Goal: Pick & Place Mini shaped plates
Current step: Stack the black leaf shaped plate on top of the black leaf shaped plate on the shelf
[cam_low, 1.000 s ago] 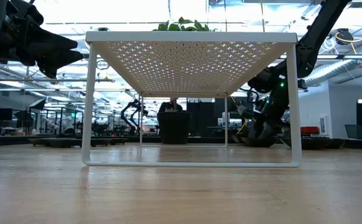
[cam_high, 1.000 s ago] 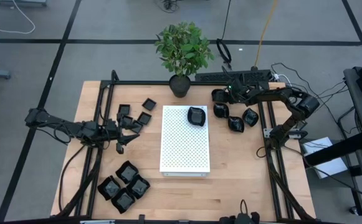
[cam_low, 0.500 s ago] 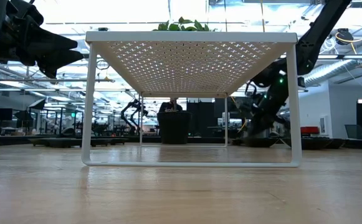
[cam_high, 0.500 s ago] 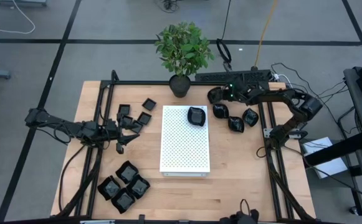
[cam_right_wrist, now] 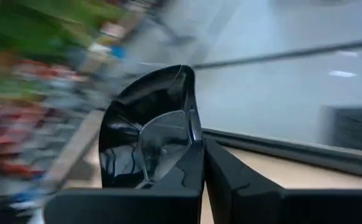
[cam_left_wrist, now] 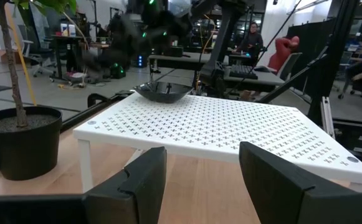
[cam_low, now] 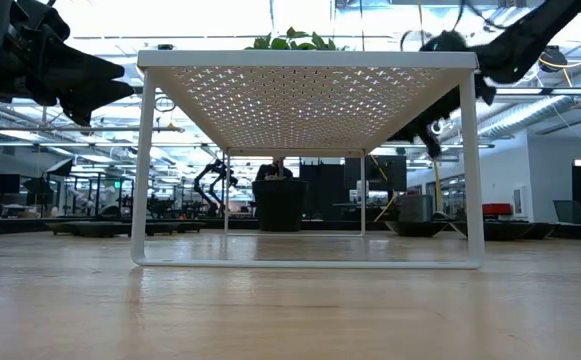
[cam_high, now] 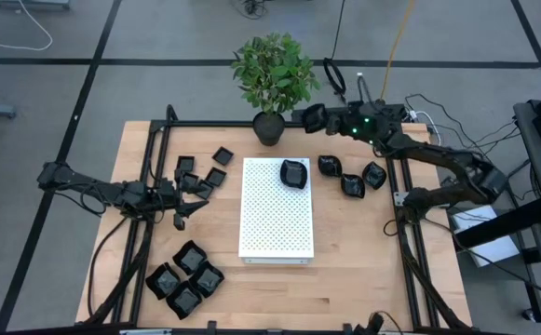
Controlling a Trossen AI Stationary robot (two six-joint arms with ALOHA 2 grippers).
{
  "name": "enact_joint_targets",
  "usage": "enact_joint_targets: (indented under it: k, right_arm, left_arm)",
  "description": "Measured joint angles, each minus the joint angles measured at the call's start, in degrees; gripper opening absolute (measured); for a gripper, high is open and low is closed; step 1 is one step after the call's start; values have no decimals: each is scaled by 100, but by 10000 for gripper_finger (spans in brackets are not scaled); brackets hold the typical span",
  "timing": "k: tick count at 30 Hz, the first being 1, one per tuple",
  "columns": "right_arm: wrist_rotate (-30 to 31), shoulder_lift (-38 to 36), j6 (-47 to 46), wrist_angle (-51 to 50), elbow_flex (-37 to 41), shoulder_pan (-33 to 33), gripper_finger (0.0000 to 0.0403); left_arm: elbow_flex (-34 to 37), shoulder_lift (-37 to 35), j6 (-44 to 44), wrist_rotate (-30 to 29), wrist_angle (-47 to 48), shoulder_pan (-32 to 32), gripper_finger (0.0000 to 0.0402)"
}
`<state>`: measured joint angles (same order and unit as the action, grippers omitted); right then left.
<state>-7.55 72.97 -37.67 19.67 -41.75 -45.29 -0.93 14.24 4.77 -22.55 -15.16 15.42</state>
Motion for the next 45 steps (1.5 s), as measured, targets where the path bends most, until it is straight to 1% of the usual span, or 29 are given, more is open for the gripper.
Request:
enact_joint_targets:
  k: [2, 3, 5, 8, 13, 15, 17, 23, 28, 30, 32, 35, 41, 45]
  right_arm:
    - [-404, -168, -184, 146, -135, 114, 0]
    - [-569, -232, -230, 47, -280, 197, 0]
    - [-796, -288, -214, -459, -694, 430, 0]
    - [-923, -179, 165, -1730, -1635, 879, 0]
    - [-896, 360, 1085, -4303, -3466, 1495, 0]
    - [-906, 602, 1522, -5094, -3974, 1666, 0]
    - [-901, 792, 1907, -5539, -4287, 1813, 0]
    - [-914, 1231, 2520, -6032, -4396, 2200, 0]
    - [-869, 1595, 2685, -6387, -4385, 2448, 0]
    - [-734, 1698, 2721, -6432, -4387, 2533, 0]
    - [-507, 1727, 2820, -6648, -4384, 2568, 0]
    - [-167, 1718, 2835, -6661, -4389, 2561, 0]
    - [-149, 1718, 2798, -6666, -4389, 2568, 1]
    - [-136, 1718, 2791, -6665, -4389, 2565, 19]
  left_arm:
    - [1, -1, -2, 0, 0, -2, 207]
    - [1, 0, -2, 2, 0, -1, 207]
    - [0, -2, 0, 0, 0, 0, 207]
    - [0, -2, 0, 0, -2, -2, 207]
    - [2, 0, -1, 0, -1, -2, 207]
    - [0, -2, 0, 0, -4, -2, 207]
    - [2, 0, -2, 0, 0, 0, 207]
    - [0, 0, 0, 0, 1, -1, 207]
    - [0, 0, 0, 0, 0, 0, 207]
    - [1, -2, -1, 0, 0, -1, 207]
    - [0, -2, -1, 0, 0, 0, 207]
    - [0, -2, 0, 0, 0, -2, 207]
    - [0, -1, 0, 0, -2, 0, 207]
    - [0, 0, 0, 0, 0, -1, 207]
